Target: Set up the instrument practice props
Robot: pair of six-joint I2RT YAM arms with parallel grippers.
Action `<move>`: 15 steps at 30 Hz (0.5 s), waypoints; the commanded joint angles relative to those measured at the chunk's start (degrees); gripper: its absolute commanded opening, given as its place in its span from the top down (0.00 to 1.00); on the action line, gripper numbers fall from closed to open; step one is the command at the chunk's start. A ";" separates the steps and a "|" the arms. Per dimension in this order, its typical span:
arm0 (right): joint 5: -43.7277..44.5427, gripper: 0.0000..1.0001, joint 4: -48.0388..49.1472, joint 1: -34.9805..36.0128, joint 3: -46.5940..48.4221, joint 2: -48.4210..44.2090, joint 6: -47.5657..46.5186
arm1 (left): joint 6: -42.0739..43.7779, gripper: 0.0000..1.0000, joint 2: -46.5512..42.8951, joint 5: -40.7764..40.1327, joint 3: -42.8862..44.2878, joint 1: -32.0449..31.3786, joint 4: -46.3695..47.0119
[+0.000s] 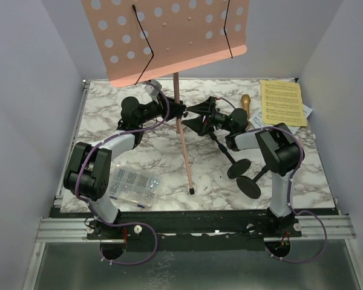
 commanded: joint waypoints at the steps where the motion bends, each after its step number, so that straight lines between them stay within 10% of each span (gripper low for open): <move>1: 1.59 0.17 7.39 -0.20 -2.93 -3.08 11.77 | -8.06 1.00 -2.09 0.22 0.47 0.09 -0.11; 3: 3.04 0.01 8.38 -0.48 -6.42 -4.55 11.13 | -8.07 1.00 -1.94 0.23 0.39 0.07 -0.11; 15: -5.34 0.00 12.05 -6.41 -16.15 -3.57 -2.99 | -8.41 1.00 -1.16 0.30 0.65 0.08 -0.05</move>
